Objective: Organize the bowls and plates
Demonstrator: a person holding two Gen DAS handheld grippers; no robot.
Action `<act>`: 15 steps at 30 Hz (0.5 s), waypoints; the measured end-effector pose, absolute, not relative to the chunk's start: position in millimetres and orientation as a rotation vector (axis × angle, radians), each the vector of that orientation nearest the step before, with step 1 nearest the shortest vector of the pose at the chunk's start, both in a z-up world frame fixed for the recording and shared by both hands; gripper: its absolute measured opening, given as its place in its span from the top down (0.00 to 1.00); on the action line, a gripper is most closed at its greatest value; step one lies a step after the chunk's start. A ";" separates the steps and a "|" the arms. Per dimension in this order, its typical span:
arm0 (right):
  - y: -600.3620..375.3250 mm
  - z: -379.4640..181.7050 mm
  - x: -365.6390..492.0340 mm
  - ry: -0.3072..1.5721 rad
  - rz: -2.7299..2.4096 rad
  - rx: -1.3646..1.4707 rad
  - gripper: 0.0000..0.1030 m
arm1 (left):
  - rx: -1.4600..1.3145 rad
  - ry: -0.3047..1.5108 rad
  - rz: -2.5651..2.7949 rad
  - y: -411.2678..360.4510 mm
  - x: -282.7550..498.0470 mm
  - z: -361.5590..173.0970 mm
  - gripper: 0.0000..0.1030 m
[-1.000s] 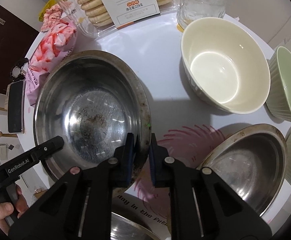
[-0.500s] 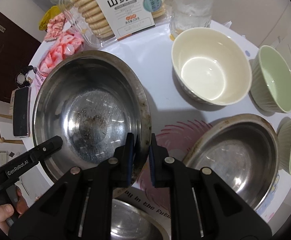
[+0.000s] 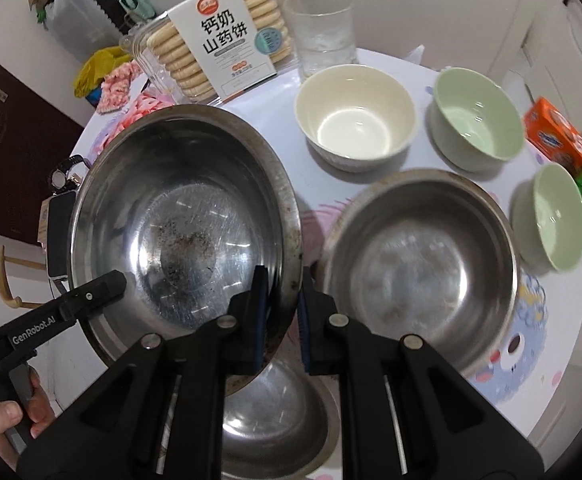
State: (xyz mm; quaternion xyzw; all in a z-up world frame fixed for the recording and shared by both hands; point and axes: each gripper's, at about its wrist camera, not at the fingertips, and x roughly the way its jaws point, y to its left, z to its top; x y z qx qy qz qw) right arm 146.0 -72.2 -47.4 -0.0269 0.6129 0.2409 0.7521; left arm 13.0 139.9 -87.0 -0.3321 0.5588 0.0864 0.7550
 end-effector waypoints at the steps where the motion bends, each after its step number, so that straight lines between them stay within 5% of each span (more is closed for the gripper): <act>1: -73.2 -45.8 142.0 1.335 0.521 -0.055 0.85 | -0.716 1.221 0.178 136.7 9.6 -84.4 0.89; 15: -117.8 -38.0 57.8 1.339 0.425 -0.002 0.85 | -0.613 1.303 0.091 99.3 -40.7 -88.4 0.89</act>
